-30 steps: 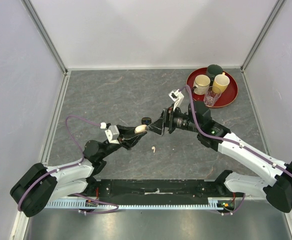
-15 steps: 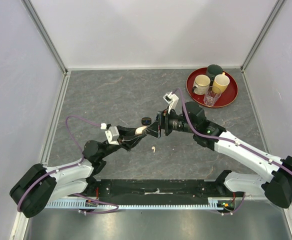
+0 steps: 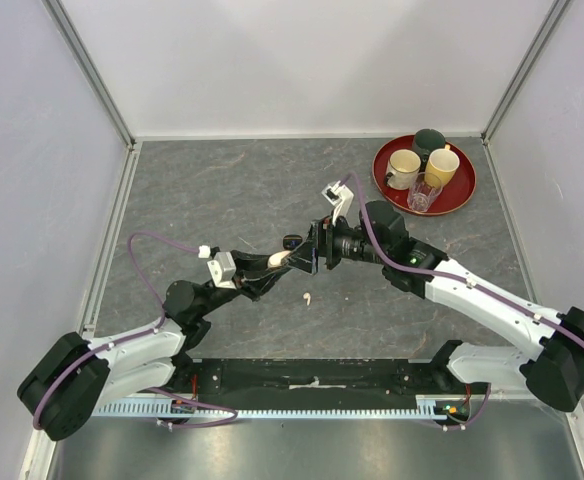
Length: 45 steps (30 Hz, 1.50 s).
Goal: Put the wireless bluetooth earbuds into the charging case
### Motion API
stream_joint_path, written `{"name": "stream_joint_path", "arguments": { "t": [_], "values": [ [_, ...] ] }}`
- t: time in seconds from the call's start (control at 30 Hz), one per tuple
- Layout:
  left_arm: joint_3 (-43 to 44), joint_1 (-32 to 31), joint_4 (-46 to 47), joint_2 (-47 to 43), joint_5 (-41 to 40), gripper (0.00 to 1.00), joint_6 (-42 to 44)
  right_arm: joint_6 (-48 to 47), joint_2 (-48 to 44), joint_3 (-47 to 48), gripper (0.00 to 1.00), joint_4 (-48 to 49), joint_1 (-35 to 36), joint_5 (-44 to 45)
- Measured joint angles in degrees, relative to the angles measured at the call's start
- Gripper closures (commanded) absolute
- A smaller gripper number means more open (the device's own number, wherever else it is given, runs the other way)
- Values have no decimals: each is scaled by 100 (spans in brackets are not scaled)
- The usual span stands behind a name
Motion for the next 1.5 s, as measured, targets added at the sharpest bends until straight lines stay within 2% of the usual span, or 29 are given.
{"name": "stream_joint_path", "arguments": {
  "t": [0.3, 0.57, 1.03, 1.23, 1.4, 1.5],
  "values": [
    [0, 4, -28, -129, 33, 98, -9, 153, 52, 129, 17, 133, 7, 48],
    [0, -72, 26, -358, 409, 98, -17, 238, 184, 267, 15, 328, -9, 442],
    [-197, -72, 138, -658, 234, 98, 37, 542, -28, 267, 13, 520, -76, 643],
    [-216, -72, 153, -1095, 107, 98, 262, 728, -118, 195, 17, 549, -166, 734],
    [-216, -72, 168, -1425, -2, 98, 490, 1021, -136, -57, 16, 603, -232, 568],
    [-216, -72, 168, -1495, -142, 98, 570, 1276, -184, -350, 15, 951, -234, 256]
  ]
}}
